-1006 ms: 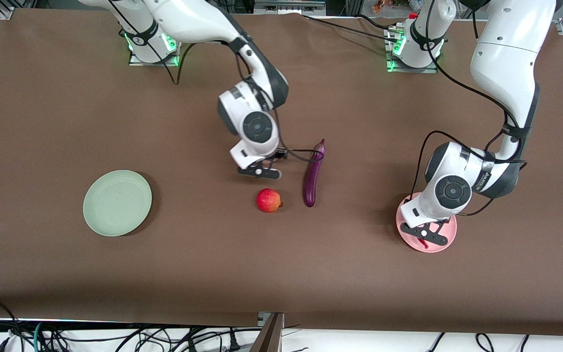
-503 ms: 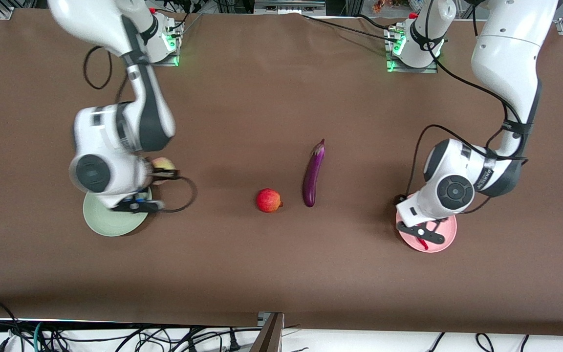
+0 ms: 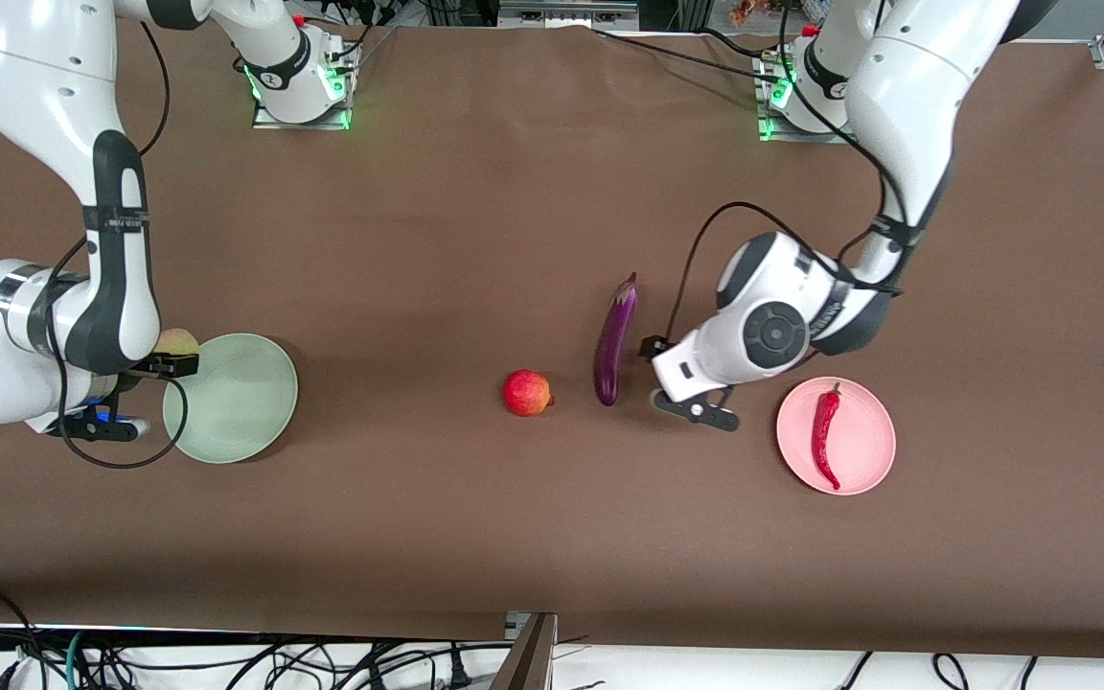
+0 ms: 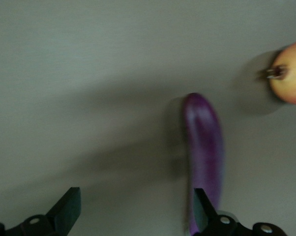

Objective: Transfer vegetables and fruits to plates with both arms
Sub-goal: 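Grasp the eggplant with the left gripper while the right gripper releases the pear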

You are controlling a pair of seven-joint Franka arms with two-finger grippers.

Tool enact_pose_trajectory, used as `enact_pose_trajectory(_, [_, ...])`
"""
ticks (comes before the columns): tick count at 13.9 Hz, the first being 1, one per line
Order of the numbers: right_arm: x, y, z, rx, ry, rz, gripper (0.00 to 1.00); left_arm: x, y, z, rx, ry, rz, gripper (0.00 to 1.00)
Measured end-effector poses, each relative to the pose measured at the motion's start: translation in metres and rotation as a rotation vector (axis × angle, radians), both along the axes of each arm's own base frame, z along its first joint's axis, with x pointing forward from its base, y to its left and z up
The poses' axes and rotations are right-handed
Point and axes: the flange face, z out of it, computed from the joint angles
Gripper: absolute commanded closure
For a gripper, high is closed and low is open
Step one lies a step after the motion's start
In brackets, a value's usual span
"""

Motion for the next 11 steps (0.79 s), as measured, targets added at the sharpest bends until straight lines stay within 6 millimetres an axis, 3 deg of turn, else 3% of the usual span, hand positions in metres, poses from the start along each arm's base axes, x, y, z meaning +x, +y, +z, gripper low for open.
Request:
enact_pose_trajectory(2, [0.004, 0.008, -0.012, 0.0, -0.019, 0.011, 0.64, -0.014, -0.032, -0.021, -0.026, -0.026, -0.022, 0.0])
enact_pose_trajectory(5, [0.012, 0.018, -0.026, 0.022, -0.073, -0.001, 0.63, -0.038, -0.063, -0.046, -0.035, -0.027, -0.065, 0.0])
enact_pose_trajectory(6, [0.015, 0.017, -0.031, 0.019, -0.09, -0.002, 0.62, -0.044, -0.068, -0.05, -0.035, -0.026, -0.073, 0.2])
enact_pose_trajectory(7, [0.016, 0.016, -0.036, 0.013, -0.102, -0.002, 0.6, -0.047, -0.07, -0.054, -0.034, -0.022, -0.078, 0.52])
enact_pose_trajectory(8, [0.017, 0.016, -0.042, 0.008, -0.108, 0.0, 0.49, -0.05, -0.07, -0.059, -0.031, -0.015, -0.081, 0.78])
enact_pose_trajectory(9, [0.018, 0.015, -0.046, 0.003, -0.112, 0.001, 0.1, -0.053, -0.072, -0.064, -0.029, -0.008, -0.085, 0.99])
enact_pose_trajectory(10, [0.018, 0.015, -0.049, -0.001, -0.116, 0.002, 0.0, -0.054, -0.073, -0.067, -0.028, -0.004, -0.088, 1.0])
enact_pose_trajectory(11, [0.019, 0.014, -0.05, -0.003, -0.121, 0.003, 0.0, -0.055, -0.074, -0.069, -0.027, -0.003, -0.088, 1.0])
